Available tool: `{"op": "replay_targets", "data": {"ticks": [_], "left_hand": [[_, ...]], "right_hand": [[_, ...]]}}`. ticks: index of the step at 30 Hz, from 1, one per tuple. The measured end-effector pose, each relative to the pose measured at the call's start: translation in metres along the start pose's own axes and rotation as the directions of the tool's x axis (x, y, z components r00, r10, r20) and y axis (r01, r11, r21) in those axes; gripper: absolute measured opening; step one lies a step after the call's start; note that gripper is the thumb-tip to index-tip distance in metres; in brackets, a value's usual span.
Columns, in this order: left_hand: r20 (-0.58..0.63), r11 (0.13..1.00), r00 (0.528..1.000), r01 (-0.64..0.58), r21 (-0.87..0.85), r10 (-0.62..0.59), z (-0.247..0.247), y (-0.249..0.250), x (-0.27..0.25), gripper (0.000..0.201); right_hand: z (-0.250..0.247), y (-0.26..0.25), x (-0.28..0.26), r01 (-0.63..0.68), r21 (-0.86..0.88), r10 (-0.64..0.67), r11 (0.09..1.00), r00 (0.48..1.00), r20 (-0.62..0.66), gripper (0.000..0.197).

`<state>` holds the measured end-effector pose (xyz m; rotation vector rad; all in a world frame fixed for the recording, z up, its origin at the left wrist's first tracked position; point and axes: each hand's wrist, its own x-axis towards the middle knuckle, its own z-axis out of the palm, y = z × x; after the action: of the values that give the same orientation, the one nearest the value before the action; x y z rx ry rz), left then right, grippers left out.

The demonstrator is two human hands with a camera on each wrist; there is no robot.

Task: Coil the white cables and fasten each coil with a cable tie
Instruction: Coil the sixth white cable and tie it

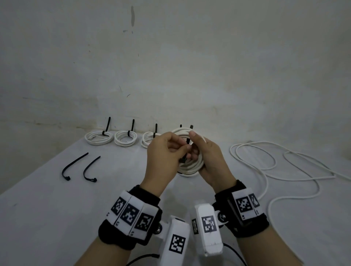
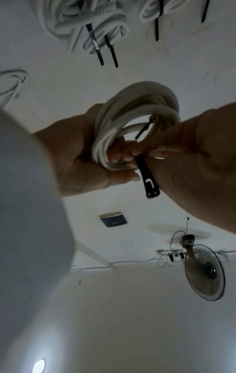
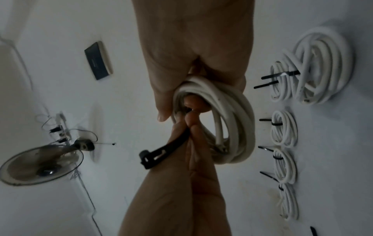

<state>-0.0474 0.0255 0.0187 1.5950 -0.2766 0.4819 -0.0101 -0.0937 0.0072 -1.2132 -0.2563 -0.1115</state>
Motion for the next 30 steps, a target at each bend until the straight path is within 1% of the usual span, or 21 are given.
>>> {"op": "replay_targets", "data": {"ticks": [2,4,6,8,10,11,13,16,18,20,22,24,25,26,28,29,30], "left_hand": [[0.043,0.998,0.999,0.017,-0.066,-0.015,-0.001,0.001,0.001,0.019],[0.109,0.992,0.994,0.035,-0.124,-0.021,-0.005,0.005,0.002,0.027],[0.21,0.989,0.977,0.053,-0.135,-0.023,-0.01,0.011,0.002,0.031],[0.261,0.994,0.965,0.031,-0.101,-0.003,-0.014,0.016,0.0,0.028],[0.213,0.997,0.976,-0.042,-0.062,0.054,-0.016,0.02,0.0,0.016],[0.178,0.996,0.98,-0.082,-0.038,0.088,-0.017,0.02,0.002,0.014],[0.136,0.987,0.979,-0.157,0.015,0.154,-0.017,0.018,0.007,0.019],[0.129,0.954,0.958,-0.271,0.129,0.255,-0.016,0.014,0.015,0.025],[0.128,0.946,0.952,-0.294,0.136,0.277,-0.017,0.015,0.017,0.023],[0.107,0.939,0.947,-0.315,0.14,0.302,-0.017,0.017,0.019,0.019],[0.051,0.911,0.934,-0.357,0.209,0.354,-0.016,0.019,0.019,0.018],[-0.002,0.875,0.915,-0.385,0.294,0.403,-0.015,0.017,0.022,0.026],[-0.007,0.877,0.917,-0.379,0.297,0.399,-0.015,0.014,0.024,0.029],[0.013,0.896,0.93,-0.357,0.263,0.367,-0.015,0.013,0.026,0.032],[0.107,0.945,0.955,-0.29,0.152,0.276,-0.014,0.009,0.028,0.04],[0.149,0.952,0.954,-0.278,0.126,0.259,-0.012,0.007,0.028,0.043],[0.167,0.952,0.95,-0.286,0.113,0.265,-0.011,0.007,0.028,0.044]], "right_hand": [[0.0,-0.004,-0.001,0.09,-0.088,-0.092,0.992,0.996,-0.011,0.018],[-0.002,-0.006,-0.001,0.155,-0.155,-0.163,0.976,0.986,-0.04,0.017],[-0.005,-0.008,0.0,0.177,-0.185,-0.193,0.967,0.978,-0.074,0.019],[-0.008,-0.011,0.0,0.182,-0.196,-0.203,0.963,0.975,-0.09,0.021],[-0.008,-0.014,0.0,0.193,-0.21,-0.214,0.958,0.974,-0.079,0.022],[-0.008,-0.014,0.0,0.201,-0.214,-0.219,0.956,0.974,-0.064,0.021],[-0.006,-0.015,-0.001,0.213,-0.216,-0.219,0.953,0.976,-0.006,0.02],[-0.002,-0.015,-0.003,0.199,-0.216,-0.187,0.956,0.98,0.072,0.026],[-0.001,-0.016,-0.004,0.199,-0.217,-0.183,0.956,0.979,0.092,0.028],[-0.001,-0.018,-0.005,0.224,-0.213,-0.203,0.951,0.972,0.117,0.026],[-0.002,-0.021,-0.006,0.234,-0.206,-0.207,0.95,0.968,0.142,0.025],[-0.003,-0.024,-0.007,0.228,-0.202,-0.198,0.953,0.968,0.157,0.025],[-0.003,-0.025,-0.008,0.232,-0.191,-0.201,0.954,0.965,0.168,0.024],[-0.001,-0.026,-0.009,0.24,-0.182,-0.208,0.954,0.962,0.179,0.023],[0.002,-0.029,-0.011,0.254,-0.189,-0.219,0.949,0.957,0.188,0.025],[0.003,-0.029,-0.012,0.252,-0.2,-0.216,0.947,0.959,0.185,0.027],[0.004,-0.029,-0.013,0.246,-0.207,-0.21,0.947,0.961,0.182,0.03]]}}
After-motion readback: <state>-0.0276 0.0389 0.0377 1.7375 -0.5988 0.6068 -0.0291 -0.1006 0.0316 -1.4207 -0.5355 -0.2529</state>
